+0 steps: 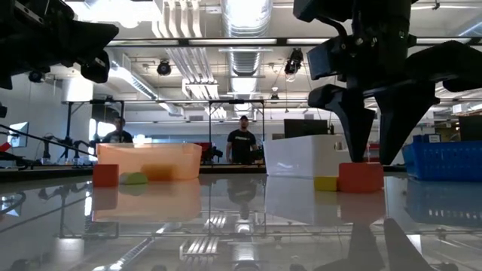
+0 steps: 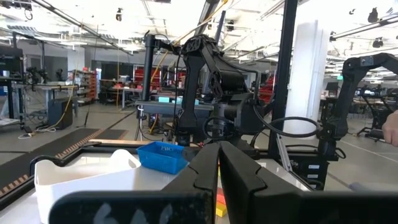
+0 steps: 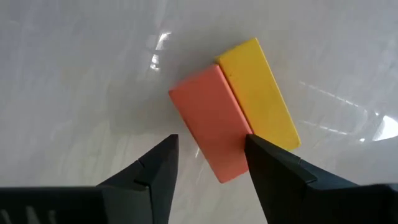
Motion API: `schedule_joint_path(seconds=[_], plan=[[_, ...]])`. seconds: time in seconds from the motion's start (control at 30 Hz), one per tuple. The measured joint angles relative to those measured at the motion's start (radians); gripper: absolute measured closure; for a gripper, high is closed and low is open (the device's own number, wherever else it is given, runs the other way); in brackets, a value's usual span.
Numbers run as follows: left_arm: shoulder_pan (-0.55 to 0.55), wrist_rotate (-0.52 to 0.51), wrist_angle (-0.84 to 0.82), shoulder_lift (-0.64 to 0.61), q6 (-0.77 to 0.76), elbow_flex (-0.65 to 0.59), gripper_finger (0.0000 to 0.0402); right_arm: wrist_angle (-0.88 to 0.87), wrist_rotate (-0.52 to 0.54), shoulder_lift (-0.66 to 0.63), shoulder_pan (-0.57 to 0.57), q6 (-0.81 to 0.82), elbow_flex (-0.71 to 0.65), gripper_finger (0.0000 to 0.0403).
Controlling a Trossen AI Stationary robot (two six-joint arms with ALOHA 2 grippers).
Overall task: Sort & place blocks by color
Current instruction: Put the orange block into the white bin
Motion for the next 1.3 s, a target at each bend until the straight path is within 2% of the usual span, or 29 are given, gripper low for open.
schedule_joint_path(seconds=[0.27, 0.53, 0.67, 0.9, 1.1, 1.2, 1.3], plan=[[0.000, 0.000, 0.000, 0.000, 0.000, 0.000, 0.0402, -0.001, -0.022, -0.002, 0.000, 0.019, 0.000, 0.0286], [0.000, 0.000, 0.001, 0.000, 0.001, 0.000, 0.0402, -0.005, -0.042, -0.012, 0.000, 0.015, -0.001, 0.0387], [0.000, -0.011, 0.014, 0.000, 0.001, 0.000, 0.0402, -0.021, -0.035, -0.045, 0.000, 0.017, -0.004, 0.0394], [0.000, -0.093, 0.019, 0.000, -0.001, 0.000, 0.0402, -0.030, -0.022, -0.161, 0.000, 0.048, -0.007, 0.0395], [0.000, -0.107, 0.067, 0.000, -0.002, 0.001, 0.0402, -0.006, -0.020, -0.227, 0.001, 0.069, -0.036, 0.0393], [0.000, -0.107, 0.069, -0.002, -0.002, 0.001, 0.0402, 0.036, -0.020, -0.237, 0.005, 0.063, -0.070, 0.0379], [0.000, -0.107, 0.075, 0.000, -0.003, 0.001, 0.0402, 0.051, -0.021, -0.228, 0.006, 0.060, -0.094, 0.0347]])
